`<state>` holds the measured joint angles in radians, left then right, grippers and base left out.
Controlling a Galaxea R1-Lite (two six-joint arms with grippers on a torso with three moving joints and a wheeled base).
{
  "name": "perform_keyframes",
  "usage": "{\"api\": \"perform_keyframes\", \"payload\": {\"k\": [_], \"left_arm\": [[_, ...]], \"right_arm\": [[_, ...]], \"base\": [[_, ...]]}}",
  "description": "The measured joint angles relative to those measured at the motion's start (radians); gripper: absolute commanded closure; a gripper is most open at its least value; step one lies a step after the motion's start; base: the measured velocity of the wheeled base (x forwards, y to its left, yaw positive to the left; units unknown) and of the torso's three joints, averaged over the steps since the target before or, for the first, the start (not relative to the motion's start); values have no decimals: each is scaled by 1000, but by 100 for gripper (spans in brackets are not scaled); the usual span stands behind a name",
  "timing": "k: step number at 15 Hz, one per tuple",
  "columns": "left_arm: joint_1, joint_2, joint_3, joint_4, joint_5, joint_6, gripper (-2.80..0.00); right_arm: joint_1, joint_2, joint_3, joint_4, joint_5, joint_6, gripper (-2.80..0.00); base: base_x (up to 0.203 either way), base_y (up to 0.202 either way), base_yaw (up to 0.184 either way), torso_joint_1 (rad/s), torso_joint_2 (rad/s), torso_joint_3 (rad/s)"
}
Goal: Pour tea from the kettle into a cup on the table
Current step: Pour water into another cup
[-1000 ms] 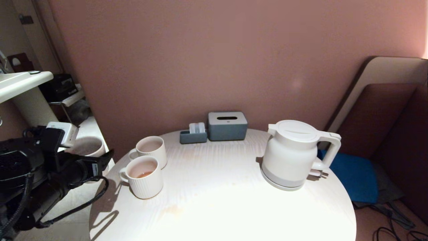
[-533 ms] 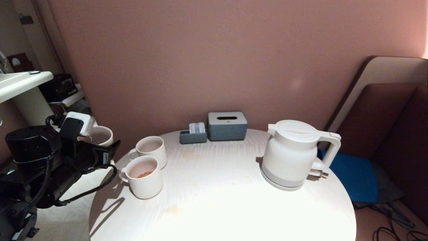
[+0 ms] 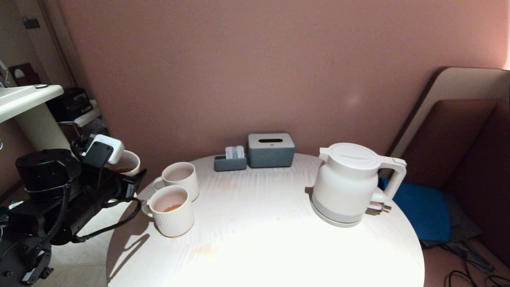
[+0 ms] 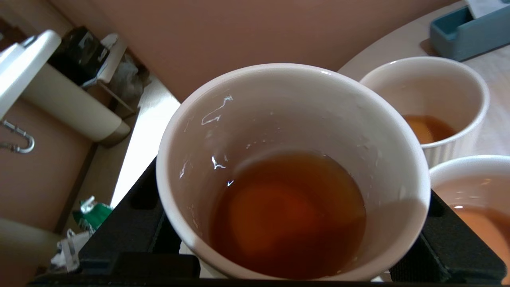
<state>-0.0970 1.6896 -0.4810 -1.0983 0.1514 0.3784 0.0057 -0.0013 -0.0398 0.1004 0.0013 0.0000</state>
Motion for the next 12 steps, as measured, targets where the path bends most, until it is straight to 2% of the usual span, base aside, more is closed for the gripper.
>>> {"api": "perform_keyframes", "payload": {"k": [5, 12], "left_arm": [[-45, -3, 0, 6, 0, 58, 0], [-55, 1, -1, 8, 1, 178, 0]], "right_arm": [[0, 0, 0, -1, 0, 0, 0], [0, 0, 0, 0, 0, 0, 0]], "base": [[0, 0, 0, 0, 0, 0], [0, 0, 0, 0, 0, 0]]}}
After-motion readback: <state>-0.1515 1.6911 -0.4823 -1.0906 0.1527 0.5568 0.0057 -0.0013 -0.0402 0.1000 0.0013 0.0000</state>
